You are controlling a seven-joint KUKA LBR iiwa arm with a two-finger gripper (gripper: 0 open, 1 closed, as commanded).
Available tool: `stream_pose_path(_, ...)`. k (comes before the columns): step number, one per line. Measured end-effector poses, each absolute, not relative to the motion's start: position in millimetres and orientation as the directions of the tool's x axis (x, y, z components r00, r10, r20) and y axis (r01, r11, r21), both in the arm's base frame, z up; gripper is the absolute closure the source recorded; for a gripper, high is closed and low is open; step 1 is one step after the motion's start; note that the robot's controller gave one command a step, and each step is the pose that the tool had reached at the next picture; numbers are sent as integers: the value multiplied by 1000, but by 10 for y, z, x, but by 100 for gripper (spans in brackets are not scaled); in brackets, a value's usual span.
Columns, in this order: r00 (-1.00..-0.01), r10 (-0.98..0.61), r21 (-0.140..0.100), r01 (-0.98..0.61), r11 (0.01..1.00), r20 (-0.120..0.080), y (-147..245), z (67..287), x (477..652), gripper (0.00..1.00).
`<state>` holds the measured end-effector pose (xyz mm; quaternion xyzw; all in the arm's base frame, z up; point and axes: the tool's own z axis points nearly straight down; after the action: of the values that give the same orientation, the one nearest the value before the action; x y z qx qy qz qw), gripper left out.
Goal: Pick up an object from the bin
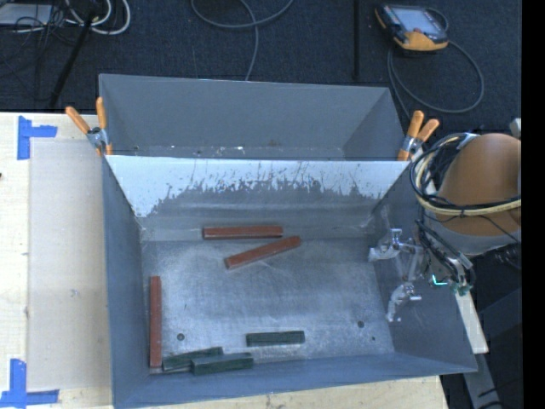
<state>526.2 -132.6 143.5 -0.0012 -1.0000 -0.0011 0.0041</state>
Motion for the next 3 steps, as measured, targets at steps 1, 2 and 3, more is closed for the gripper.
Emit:
stream_pose_path(1, -1000, -1, 1, -1, 1000, 1, -1322, 1473, 5282, 0)
stream_pose_path(2, -1000, -2, 0, -2, 1000, 1, -1324, 1466, 5287, 0)
stream_pose_path(3, -975, -220, 1, -220, 975, 1, -1449, 1056, 5411, 0)
